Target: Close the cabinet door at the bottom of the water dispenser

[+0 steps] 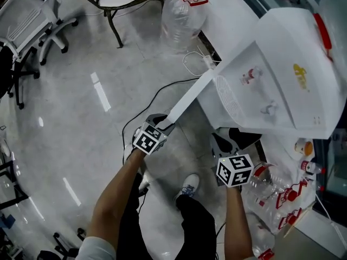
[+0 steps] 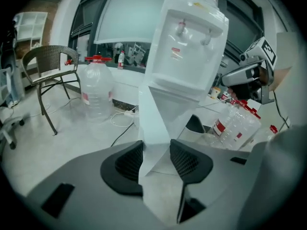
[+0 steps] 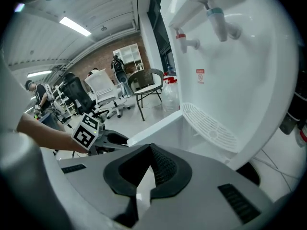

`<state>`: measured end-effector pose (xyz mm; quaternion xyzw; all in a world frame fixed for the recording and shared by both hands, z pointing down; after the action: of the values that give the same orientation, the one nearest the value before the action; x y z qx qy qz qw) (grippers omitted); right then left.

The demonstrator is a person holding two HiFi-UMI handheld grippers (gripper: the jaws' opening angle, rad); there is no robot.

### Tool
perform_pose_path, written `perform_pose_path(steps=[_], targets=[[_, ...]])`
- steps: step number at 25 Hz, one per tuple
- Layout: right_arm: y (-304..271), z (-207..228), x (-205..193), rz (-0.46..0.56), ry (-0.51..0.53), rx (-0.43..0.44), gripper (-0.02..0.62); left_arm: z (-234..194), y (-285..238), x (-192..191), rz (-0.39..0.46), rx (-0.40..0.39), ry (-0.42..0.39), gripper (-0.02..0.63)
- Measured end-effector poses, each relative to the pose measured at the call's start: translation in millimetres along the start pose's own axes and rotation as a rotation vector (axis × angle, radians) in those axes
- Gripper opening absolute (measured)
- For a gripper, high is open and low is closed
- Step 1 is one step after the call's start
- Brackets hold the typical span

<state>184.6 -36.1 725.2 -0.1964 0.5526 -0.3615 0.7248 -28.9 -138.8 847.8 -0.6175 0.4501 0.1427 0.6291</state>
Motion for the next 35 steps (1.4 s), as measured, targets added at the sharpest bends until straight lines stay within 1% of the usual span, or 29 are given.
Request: perform_pose_path(steps=[3,7,10,13,15,17,21,25,29,32,35], targets=[[5,7,-11,-0.010,0.007,-0.032,0.026,18,-8,2,0.006,-0.033,-0.018,0.196],[19,20,-23,-0.029,0.003,-0.084,0.026,39,-18,8,-0.025,-0.047,-0.052,0.202],[29,31,-28,-0.022,-0.019,-0.103,0.026,53,-27,10,-0.048,-0.076,-0.083,0.204],[40,39,-32,-0.003,-0.053,-0.122,0.026,66,-40,9,-0.063,-0.104,-0.091,0.209],[47,45,-35,0.004,-0.070,-0.134,0.026,75,-50,14,-0.058,-0.129,-0.094,0.201],[55,50,-40,0.007,-0.077,-0.151,0.026,87,-58,25,-0.050,-0.169,-0.100,0.179],[67,60,-52,0.021,-0.101,-0.182,0.026,106,-76,39,-0.032,-0.220,-0.116,0.179],[78,75,-66,0.060,-0.152,-0.238,0.026,123,-100,52,-0.012,-0.244,-0.144,0.175],[87,86,-79,0.097,-0.204,-0.280,0.026,143,-125,64,-0.009,-0.264,-0.175,0.164],[98,94,-89,0.121,-0.231,-0.312,0.026,156,-145,77,-0.003,-0.291,-0.184,0.166],[115,104,-100,0.149,-0.262,-0.343,0.026,167,-162,89,0.000,-0.295,-0.182,0.166]])
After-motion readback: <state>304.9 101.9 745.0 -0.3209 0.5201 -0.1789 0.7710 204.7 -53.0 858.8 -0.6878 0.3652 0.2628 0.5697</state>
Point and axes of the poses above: the fingertips, and each gripper's own axes: y backward along the fingers, z to its right, x out of its top, the point moved 9 cm from there along y, backward along the fingers, and after that the axes turned 7 degrees about -y, right-handed, at the moved point
